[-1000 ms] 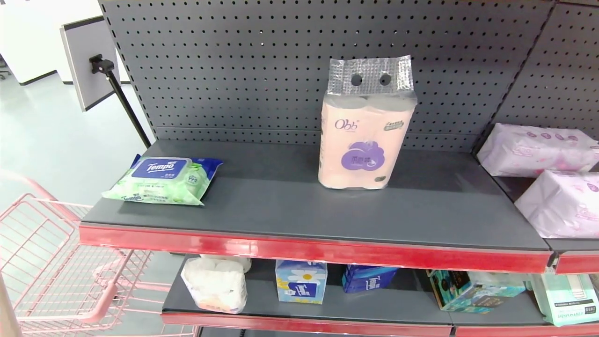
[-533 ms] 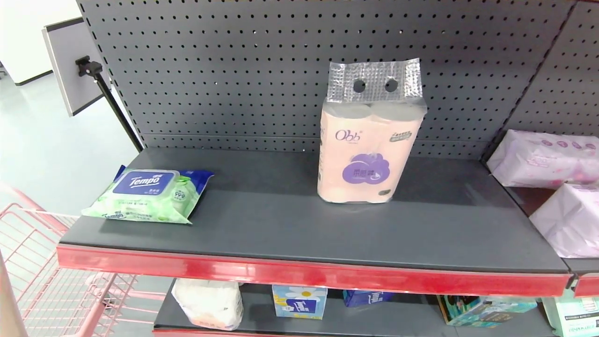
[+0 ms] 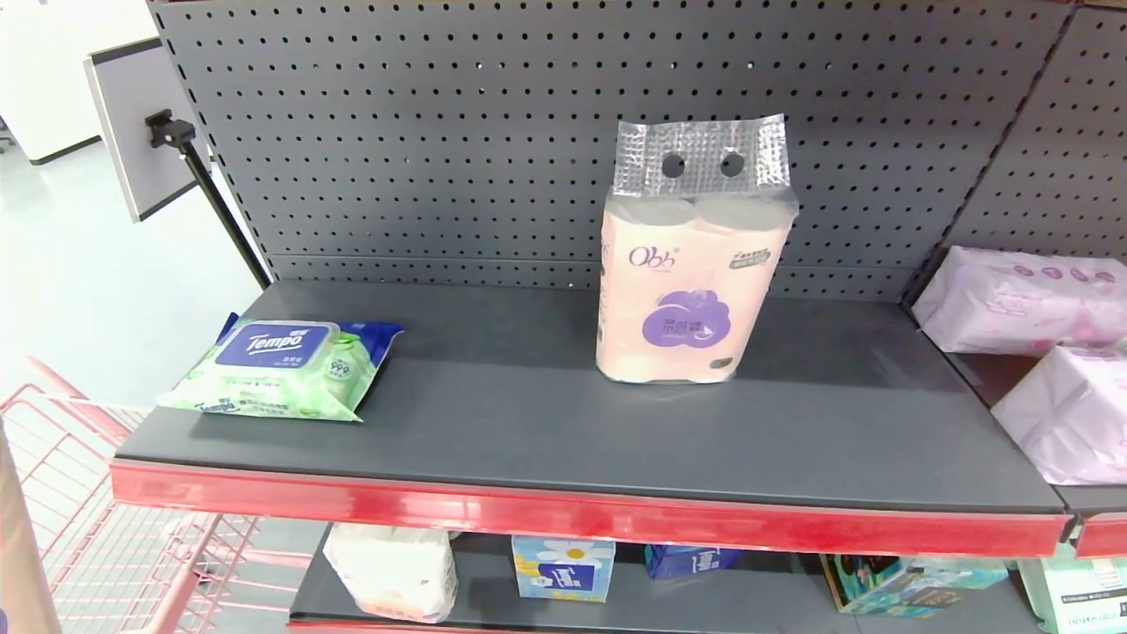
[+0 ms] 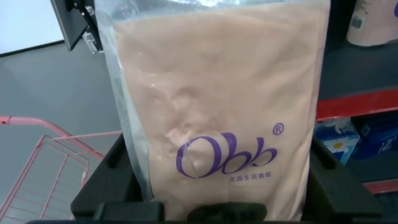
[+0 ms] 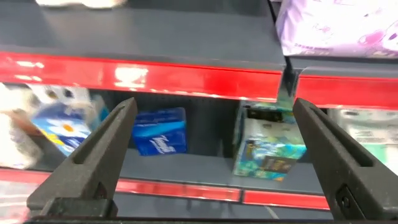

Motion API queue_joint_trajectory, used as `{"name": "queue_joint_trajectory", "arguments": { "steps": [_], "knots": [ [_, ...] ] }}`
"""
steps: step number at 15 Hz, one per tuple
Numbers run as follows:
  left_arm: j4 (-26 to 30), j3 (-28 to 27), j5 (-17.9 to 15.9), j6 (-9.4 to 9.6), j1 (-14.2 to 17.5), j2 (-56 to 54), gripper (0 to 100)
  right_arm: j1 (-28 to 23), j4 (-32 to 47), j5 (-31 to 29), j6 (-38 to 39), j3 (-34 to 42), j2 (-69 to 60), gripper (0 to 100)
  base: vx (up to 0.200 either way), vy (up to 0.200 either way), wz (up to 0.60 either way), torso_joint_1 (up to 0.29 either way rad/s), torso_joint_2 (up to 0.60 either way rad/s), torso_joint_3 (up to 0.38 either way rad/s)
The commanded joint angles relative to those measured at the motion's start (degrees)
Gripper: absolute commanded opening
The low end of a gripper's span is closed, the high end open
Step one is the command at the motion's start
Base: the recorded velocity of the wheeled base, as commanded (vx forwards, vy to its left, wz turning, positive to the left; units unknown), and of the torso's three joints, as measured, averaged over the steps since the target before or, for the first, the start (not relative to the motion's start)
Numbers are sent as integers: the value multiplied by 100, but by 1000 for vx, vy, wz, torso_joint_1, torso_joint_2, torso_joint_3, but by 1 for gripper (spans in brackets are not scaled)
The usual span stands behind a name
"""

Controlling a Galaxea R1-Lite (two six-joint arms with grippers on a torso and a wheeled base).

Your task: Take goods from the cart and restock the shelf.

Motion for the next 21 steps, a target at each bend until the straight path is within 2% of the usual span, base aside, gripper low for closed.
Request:
{"name": "queue_joint_trajectory", "arguments": {
  "steps": [1, 3, 6, 8, 9, 10, 11, 12, 14, 16, 18, 19, 20, 21],
  "knots": [
    [-10, 58, -1, 4, -81, 23, 0, -89, -14, -18, -67, -11, 91, 100, 0, 0, 0, 0, 0, 0],
    [-125, -21, 8, -14, -99, 269, 0, -81, -40, -27, -129, -2, 82, 100, 0, 0, 0, 0, 0, 0],
    [-837, -21, -80, -75, -108, 797, 0, 25, -40, 35, -164, -2, -76, 100, 0, 0, 0, 0, 0, 0],
    [-924, -3, -660, -75, -108, 981, 0, 60, -67, 202, -199, -72, -85, 100, 0, 0, 0, 0, 0, 0],
    [-924, -29, -766, -75, -108, 1051, 0, 113, -40, 333, -129, -538, 187, 100, 0, 0, 0, 0, 0, 0],
    [-924, -144, -827, -75, -108, 1201, 0, 166, -14, 448, 381, -2181, 2051, 100, 0, 0, 0, 0, 0, 0],
    [-916, -135, -801, -146, -99, 1368, 0, 253, -14, 615, 1111, -3553, 3316, 100, 0, 0, 0, 0, 0, 0],
    [-933, -161, -775, -242, -99, 1456, 0, 412, -14, 878, 1067, -3922, 3791, 100, 0, 0, 0, 0, 0, 0],
    [-942, -240, -722, -260, -64, 1614, 0, 579, -67, 1028, 838, -4089, 4494, 100, 0, 0, 0, 0, 0, 0],
    [-933, -399, -616, -260, -73, 1816, 0, 658, -392, 1107, 610, -4581, 5760, 100, 0, 0, 0, 0, 0, 0],
    [-924, -451, -713, -313, -73, 1869, 0, 754, -462, 1423, 513, -4748, 6340, 100, 0, 0, 0, 0, 0, 0],
    [-933, -478, -1038, -629, -99, 1878, 0, 666, -858, 2443, 399, -4845, 6981, 100, 0, 0, 0, 0, 0, 0],
    [-924, -530, -1161, -726, -99, 1878, 0, 596, -1201, 2953, 364, -4845, 7307, 100, 0, 0, 0, 0, 0, 0],
    [-924, -601, -1179, -743, -99, 1913, 0, 526, -1790, 3418, 293, -4827, 7755, 100, 0, 0, 0, 0, 0, 0]
  ]
}}
